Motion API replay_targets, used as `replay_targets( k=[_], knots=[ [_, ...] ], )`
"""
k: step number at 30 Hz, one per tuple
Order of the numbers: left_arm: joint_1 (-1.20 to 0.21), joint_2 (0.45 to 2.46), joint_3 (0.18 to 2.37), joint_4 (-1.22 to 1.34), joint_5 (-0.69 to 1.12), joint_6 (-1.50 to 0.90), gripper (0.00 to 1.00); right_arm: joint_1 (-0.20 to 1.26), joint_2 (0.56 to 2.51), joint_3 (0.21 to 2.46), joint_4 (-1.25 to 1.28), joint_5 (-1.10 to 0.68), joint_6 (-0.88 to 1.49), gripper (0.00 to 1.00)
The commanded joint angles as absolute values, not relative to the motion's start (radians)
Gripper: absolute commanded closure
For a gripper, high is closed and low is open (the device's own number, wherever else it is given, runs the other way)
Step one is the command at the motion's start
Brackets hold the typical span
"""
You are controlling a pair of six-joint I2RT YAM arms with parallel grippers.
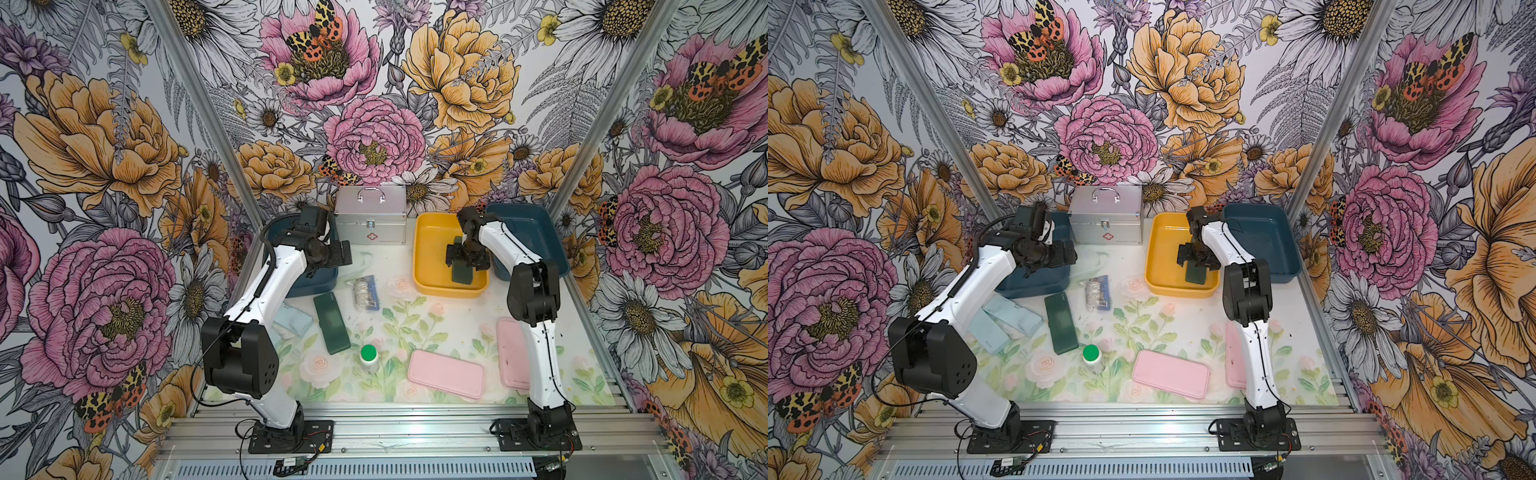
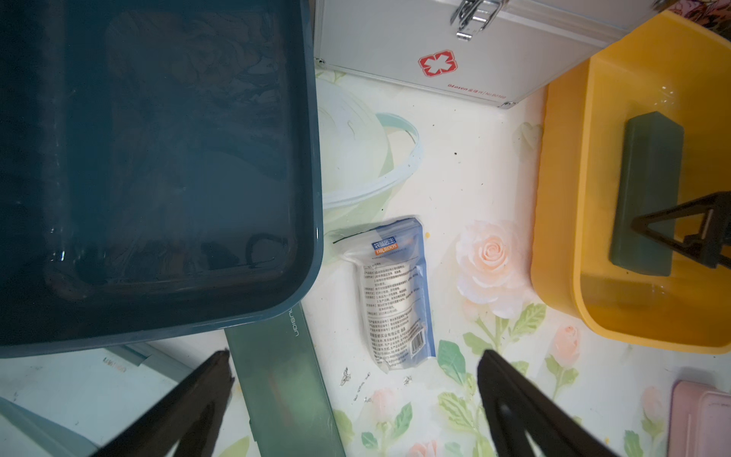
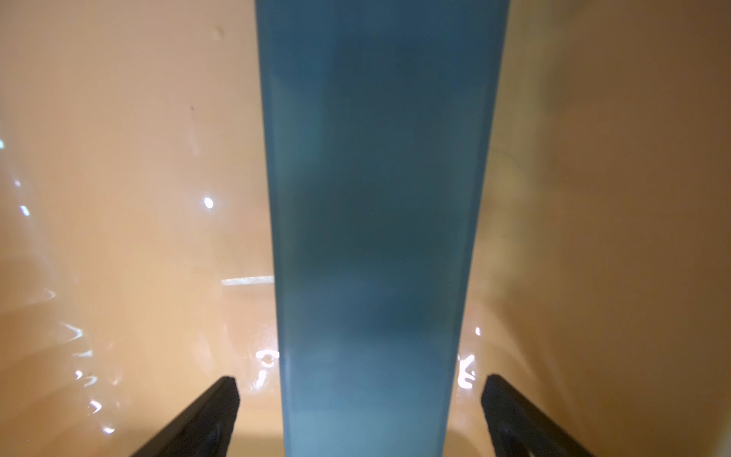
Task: Place the pencil cases by color into the storage box
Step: Place the pencil case at the storage box.
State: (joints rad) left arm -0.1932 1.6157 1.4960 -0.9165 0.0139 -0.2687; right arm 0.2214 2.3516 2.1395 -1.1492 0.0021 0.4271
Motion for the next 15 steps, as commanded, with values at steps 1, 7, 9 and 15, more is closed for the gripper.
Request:
replay_targets(
  k=[1,7,9,15],
  knots=[
    [-0.229,1.533,1.452,-0.918,-0.099,-0.331,0.01,0.261,2.201,2.126,-1.059,0.073,0.350,0.01],
    [-0.298,1.471,1.361,-0.917,-0.201,-0.388,0.01,0.357,2.051,2.037,-0.988,0.097,0.249,0.01],
    [-0.316,1.451,1.325,-0.918,-0.245,-0.407,0.01,0.390,1.999,1.989,-0.960,0.089,0.237,0.01],
    [-0.358,1.430,1.236,-0.966,-0.317,-0.502,0.01,0.516,1.866,1.869,-0.941,0.142,0.211,0.01]
  ],
)
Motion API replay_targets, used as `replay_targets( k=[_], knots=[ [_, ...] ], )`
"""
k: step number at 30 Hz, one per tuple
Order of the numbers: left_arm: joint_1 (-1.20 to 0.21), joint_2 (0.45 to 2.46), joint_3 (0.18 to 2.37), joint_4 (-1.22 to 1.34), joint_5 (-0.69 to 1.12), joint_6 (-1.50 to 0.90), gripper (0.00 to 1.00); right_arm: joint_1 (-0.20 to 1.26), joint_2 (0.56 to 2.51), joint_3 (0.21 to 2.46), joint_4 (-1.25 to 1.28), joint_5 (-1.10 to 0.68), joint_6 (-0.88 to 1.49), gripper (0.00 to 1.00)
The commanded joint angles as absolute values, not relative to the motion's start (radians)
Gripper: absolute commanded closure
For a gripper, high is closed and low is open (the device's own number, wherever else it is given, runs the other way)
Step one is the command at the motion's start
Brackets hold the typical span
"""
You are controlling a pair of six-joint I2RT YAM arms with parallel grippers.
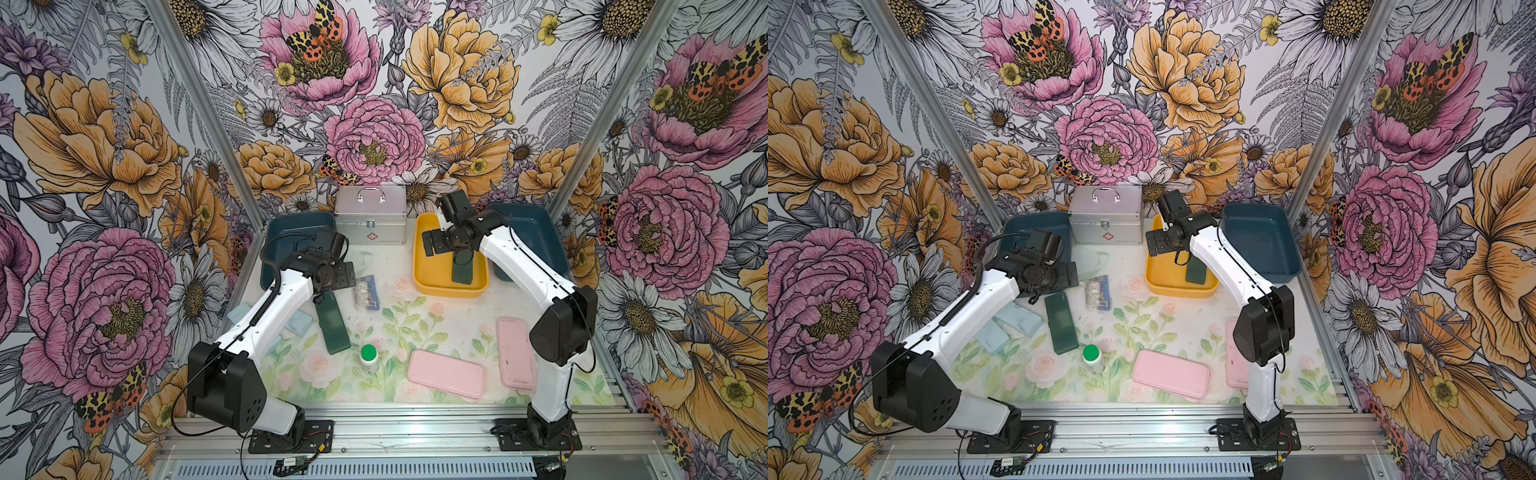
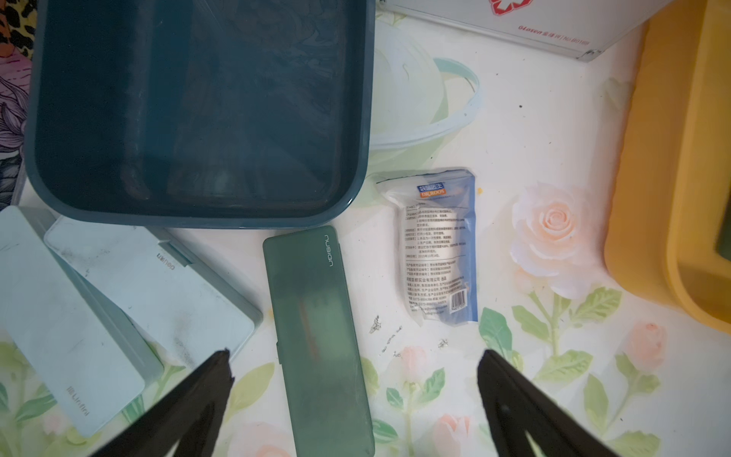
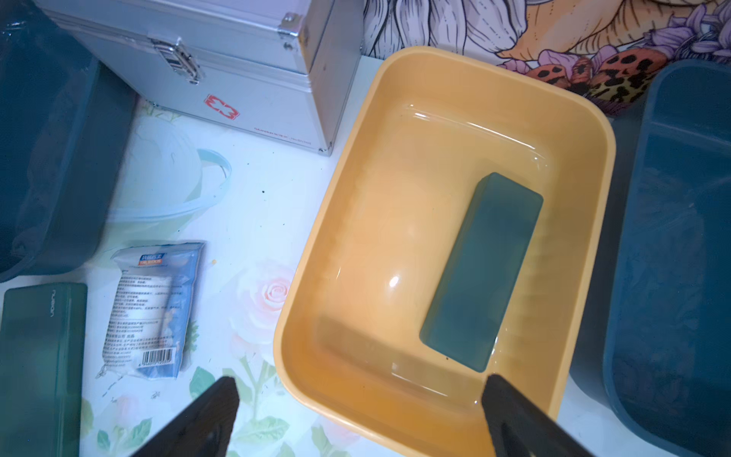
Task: Place the pencil cases by color into the storage box
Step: Place the pencil case at the storage box, then pick up the pencil case from the center of the board.
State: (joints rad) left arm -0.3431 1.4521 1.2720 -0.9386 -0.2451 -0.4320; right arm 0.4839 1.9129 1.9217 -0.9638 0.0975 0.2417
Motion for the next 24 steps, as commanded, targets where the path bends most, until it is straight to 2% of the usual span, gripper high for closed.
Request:
replay_targets(
  k=[1,7,15,24],
  knots=[
    [-0.366,1.428,1.223,-0.966,-0.320,-0.517,0.01,0.532,1.842,1.843,-0.937,0.145,0.211,0.01],
    [-0.380,1.442,1.112,-0.960,-0.273,-0.646,0.01,0.668,1.715,1.697,-0.959,0.292,0.128,0.01],
    [-0.405,1.477,1.012,-0.878,-0.216,-0.732,0.01,0.672,1.539,1.484,-0.930,0.255,0.192,0.01],
    [-0.420,1.540,0.936,-0.802,-0.163,-0.777,0.01,0.672,1.411,1.417,-0.930,0.268,0.172,0.01]
  ],
)
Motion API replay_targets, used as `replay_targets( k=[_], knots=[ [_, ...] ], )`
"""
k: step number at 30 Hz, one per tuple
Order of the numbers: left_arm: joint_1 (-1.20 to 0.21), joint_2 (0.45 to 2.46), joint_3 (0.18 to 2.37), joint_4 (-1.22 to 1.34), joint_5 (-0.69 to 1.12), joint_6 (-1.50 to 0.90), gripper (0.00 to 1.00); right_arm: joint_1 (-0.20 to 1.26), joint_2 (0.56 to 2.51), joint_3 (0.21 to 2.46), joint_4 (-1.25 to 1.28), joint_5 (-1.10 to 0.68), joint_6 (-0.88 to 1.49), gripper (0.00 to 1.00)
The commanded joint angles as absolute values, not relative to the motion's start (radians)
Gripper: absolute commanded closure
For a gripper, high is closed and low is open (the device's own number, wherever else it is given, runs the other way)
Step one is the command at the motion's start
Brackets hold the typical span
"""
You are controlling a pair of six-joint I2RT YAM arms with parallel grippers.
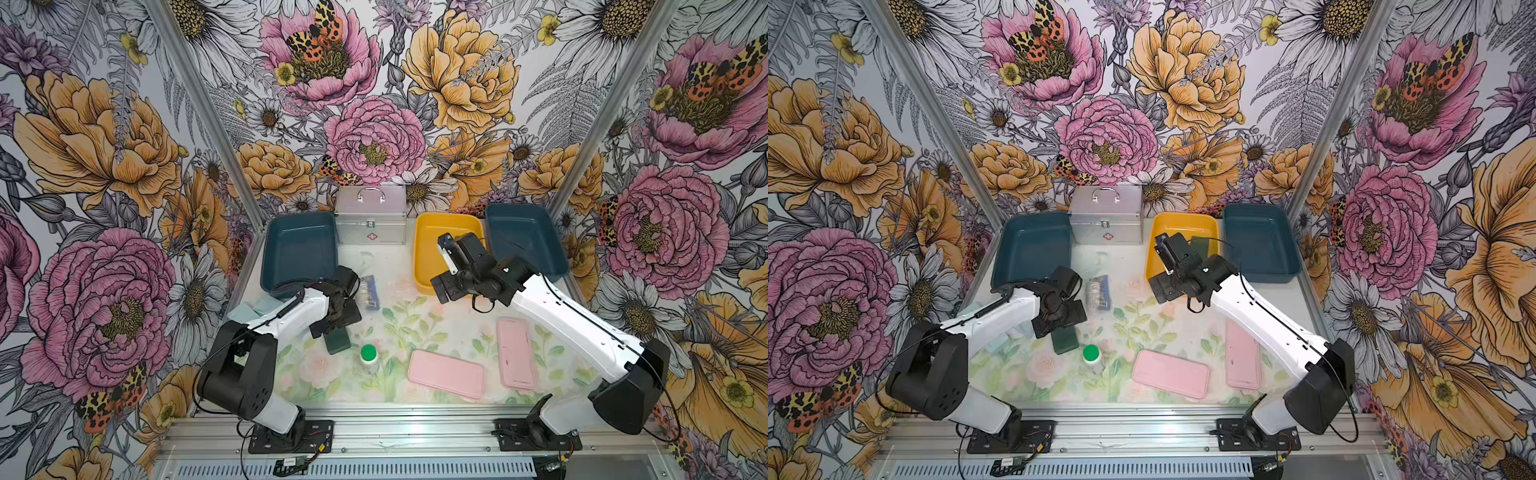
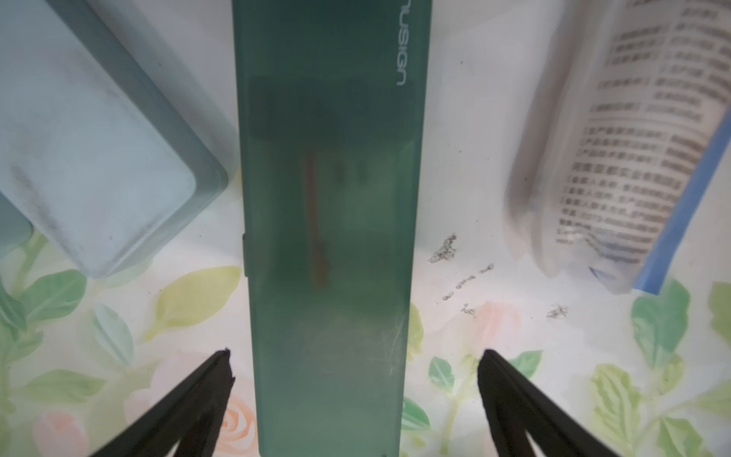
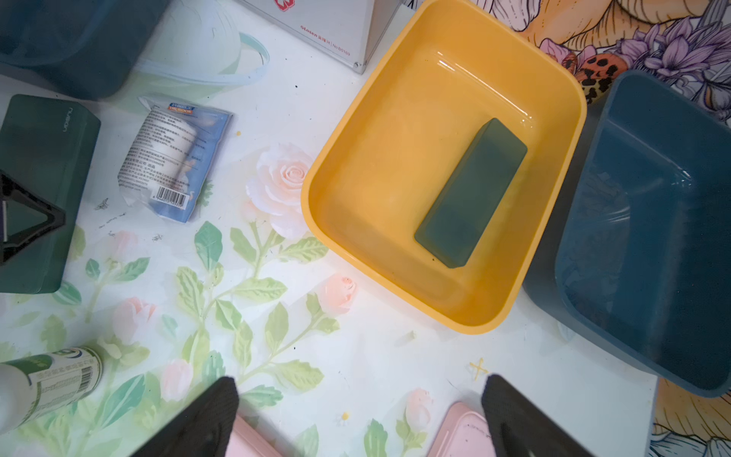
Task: Place the pencil cases by color into the storage box
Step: Pick up the pencil case from the center of the board.
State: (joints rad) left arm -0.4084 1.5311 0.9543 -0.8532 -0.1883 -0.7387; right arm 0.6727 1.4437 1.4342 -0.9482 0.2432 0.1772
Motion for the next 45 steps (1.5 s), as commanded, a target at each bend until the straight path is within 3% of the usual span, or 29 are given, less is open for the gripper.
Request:
replay_targets(
  k=[1,16,24,31,37,45],
  knots=[
    [-0.420,1.543,0.930,-0.800,-0.161,-0.779,0.01,0.672,1.403,1.411,-0.930,0.269,0.172,0.01],
    [-0.431,1.611,0.835,-0.684,-0.126,-0.772,0.01,0.669,1.339,1.356,-0.922,0.284,0.200,0.01],
    [-0.478,1.556,0.809,-0.684,-0.164,-0.765,0.26,0.654,1.350,1.351,-0.920,0.278,0.223,0.01],
    [-0.527,1.368,0.813,-0.751,-0.202,-0.760,0.33,0.631,1.389,1.376,-0.919,0.224,0.207,0.01],
    [-0.532,1.209,0.919,-0.848,-0.216,-0.639,0.33,0.590,1.451,1.461,-0.919,0.031,0.170,0.02],
    [-0.536,1.149,1.043,-0.848,0.051,-0.437,0.34,0.494,1.574,1.624,-0.920,-0.348,0.272,0.07]
  ],
)
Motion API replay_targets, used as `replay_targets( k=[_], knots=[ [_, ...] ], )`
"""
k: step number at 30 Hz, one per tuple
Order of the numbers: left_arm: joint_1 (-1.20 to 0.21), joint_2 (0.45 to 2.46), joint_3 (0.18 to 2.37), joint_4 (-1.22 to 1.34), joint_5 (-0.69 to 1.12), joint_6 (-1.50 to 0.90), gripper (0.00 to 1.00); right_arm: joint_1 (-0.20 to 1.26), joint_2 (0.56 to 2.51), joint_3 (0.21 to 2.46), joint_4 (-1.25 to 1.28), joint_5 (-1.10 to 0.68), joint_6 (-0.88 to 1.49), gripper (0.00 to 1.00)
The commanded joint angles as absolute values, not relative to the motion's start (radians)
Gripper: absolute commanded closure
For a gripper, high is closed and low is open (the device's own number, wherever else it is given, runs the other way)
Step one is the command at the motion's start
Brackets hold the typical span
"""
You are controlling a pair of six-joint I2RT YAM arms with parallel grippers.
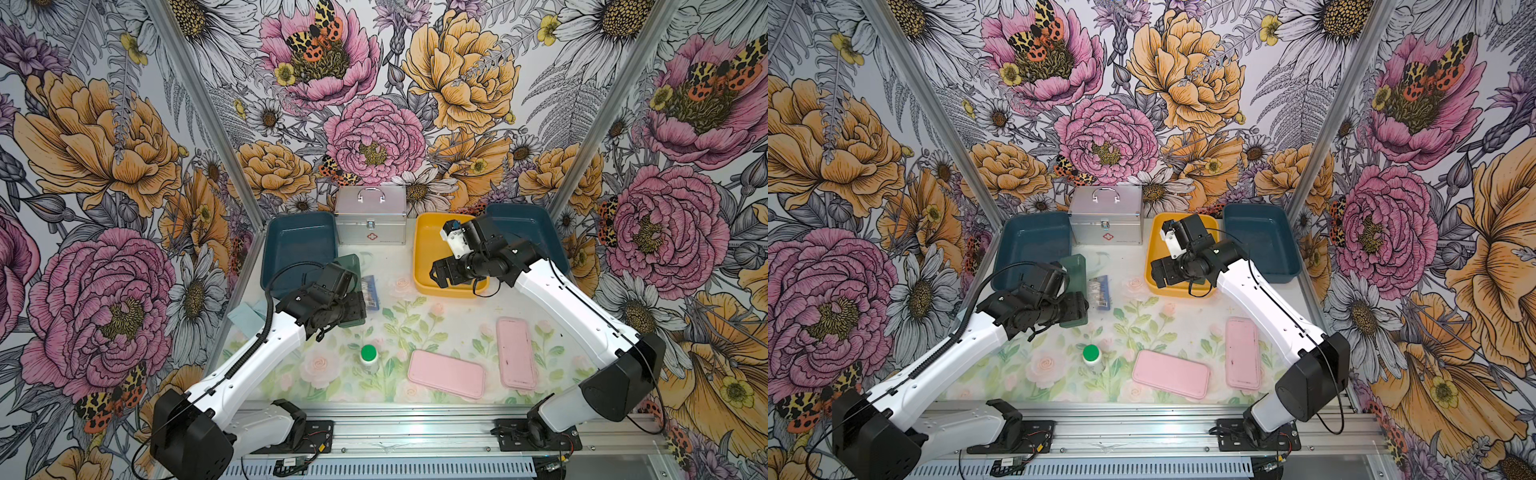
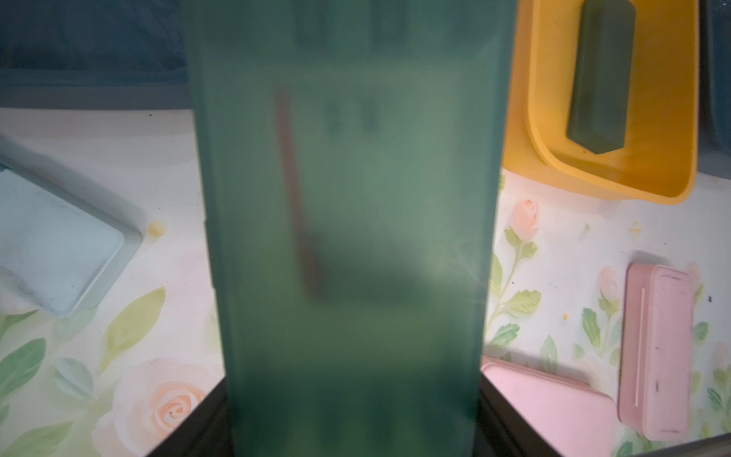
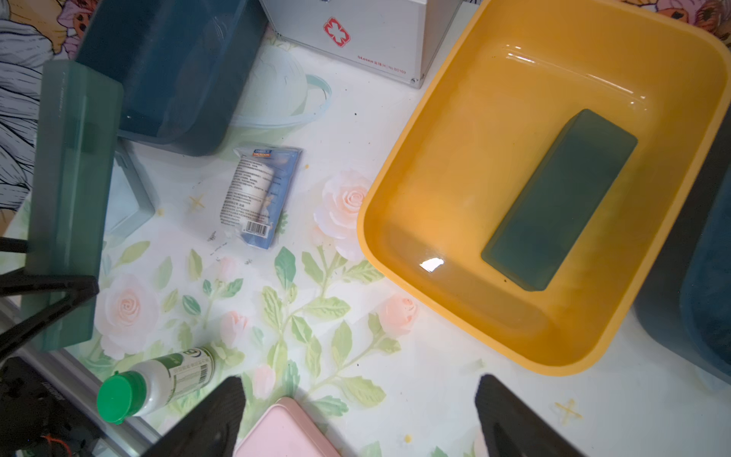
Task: Place the pencil cases by color into the storage box
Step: Pick up the pencil case from the center of the board.
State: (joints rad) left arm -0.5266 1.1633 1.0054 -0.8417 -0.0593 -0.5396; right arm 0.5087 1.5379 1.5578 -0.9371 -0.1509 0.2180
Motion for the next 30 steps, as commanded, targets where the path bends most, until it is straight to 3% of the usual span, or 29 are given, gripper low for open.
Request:
replay_targets(
  k=[1,11,30],
  knots=[
    [-0.538,1.152,1.052,-0.847,0.072,-0.425,0.34,0.494,1.588,1.644,-0.920,-0.385,0.288,0.07],
    [-0.583,1.218,1.163,-0.764,0.195,-0.319,0.34,0.512,1.714,1.828,-0.890,-0.560,0.463,0.14],
    [-0.639,1.350,1.266,-0.648,0.242,-0.360,0.34,0.531,1.777,1.816,-0.761,-0.524,0.556,0.29]
  ],
)
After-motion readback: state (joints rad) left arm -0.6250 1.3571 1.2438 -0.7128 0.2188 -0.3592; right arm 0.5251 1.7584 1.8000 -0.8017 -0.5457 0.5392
